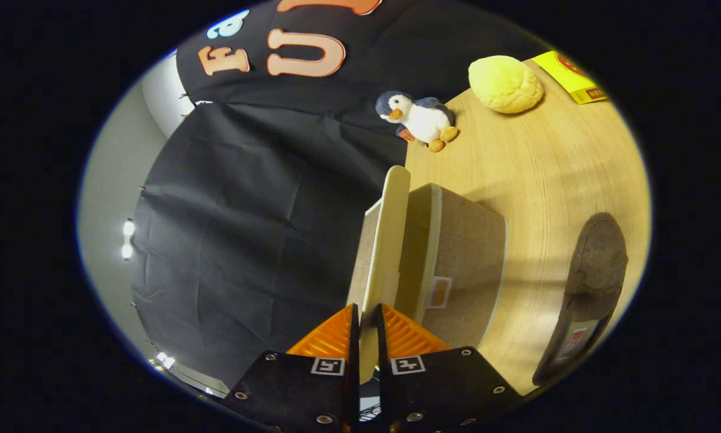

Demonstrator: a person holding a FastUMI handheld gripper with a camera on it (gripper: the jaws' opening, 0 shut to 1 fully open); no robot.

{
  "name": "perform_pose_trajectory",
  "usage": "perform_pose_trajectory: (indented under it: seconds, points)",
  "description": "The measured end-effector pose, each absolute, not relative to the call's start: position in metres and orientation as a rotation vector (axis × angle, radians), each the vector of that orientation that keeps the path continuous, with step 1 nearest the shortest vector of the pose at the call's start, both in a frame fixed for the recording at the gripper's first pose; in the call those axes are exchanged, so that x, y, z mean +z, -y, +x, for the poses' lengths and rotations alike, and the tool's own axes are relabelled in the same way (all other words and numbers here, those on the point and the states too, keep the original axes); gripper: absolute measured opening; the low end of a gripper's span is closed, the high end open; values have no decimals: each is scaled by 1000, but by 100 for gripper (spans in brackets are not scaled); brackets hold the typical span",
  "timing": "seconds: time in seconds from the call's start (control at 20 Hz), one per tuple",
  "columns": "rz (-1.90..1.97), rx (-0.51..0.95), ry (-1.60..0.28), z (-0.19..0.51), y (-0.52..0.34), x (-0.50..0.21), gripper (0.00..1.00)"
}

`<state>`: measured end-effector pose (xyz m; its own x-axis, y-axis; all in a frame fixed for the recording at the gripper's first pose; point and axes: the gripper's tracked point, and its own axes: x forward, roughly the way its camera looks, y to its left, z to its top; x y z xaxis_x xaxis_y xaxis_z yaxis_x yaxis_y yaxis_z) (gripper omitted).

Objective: Open the storage box then place both shoes into the box .Put the left shoe in first, then the right shoe, with the right side of both shoes facing outward in a uniform manner.

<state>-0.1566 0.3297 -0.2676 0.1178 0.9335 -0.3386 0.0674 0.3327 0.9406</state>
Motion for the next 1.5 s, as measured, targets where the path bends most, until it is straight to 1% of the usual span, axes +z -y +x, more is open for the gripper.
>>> perform_pose_trajectory:
  seconds: [0.05,0.1,0.2,0.3,0.6,0.8,1.0,1.15,1.25,1.35,1.4,1.5]
  points:
    - [1046,826,-1298,-154,-331,-268,13]
    - [1058,818,-1297,-151,-332,-265,8]
    - [1114,838,-1256,-144,-329,-241,3]
    - [1142,869,-1202,-134,-333,-213,2]
    - [1082,1013,-1118,-124,-385,-140,2]
    - [1030,1088,-1102,-119,-436,-111,2]
    - [1007,1112,-1140,-124,-484,-104,3]
    - [1031,1079,-1196,-134,-505,-114,4]
    - [1020,1048,-1214,-137,-517,-125,9]
    - [971,1017,-1228,-144,-520,-139,18]
    - [955,1006,-1240,-147,-517,-146,26]
    - [947,983,-1259,-153,-510,-161,37]
